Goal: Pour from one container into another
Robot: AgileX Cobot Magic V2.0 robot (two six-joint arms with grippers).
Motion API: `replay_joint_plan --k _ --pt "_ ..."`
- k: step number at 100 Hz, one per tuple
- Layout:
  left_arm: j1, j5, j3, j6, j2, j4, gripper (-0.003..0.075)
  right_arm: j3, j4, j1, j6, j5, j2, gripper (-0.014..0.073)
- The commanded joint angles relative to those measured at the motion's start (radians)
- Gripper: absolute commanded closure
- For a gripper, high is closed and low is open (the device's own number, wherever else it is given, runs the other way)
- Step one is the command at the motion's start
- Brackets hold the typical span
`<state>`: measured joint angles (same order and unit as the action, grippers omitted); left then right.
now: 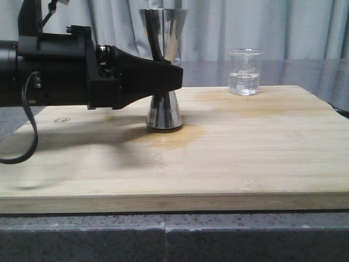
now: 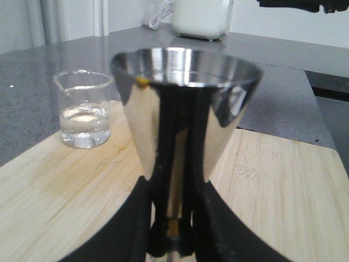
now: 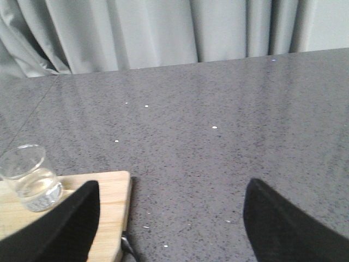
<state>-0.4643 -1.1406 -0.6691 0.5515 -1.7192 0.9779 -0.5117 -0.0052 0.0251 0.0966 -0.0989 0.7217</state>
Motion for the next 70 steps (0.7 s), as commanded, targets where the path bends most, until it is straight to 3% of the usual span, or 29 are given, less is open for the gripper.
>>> replay_joint_plan --k 1,36,70 --pt "-0.008 -0.217 -0.02 0.016 0.067 -0.034 0.0739 -0.036 -0.015 -0.012 -0.008 0.099 0.02 0.0095" --pt "-0.008 -0.217 -0.02 0.071 0.12 -0.038 0.0739 -0.036 -0.051 -0.075 -0.008 0.193 0.205 0.0095" --pt "-0.006 -0.212 -0.02 0.135 0.191 -0.034 0.0739 0.004 -0.172 -0.17 -0.008 0.541 0.387 0.0095"
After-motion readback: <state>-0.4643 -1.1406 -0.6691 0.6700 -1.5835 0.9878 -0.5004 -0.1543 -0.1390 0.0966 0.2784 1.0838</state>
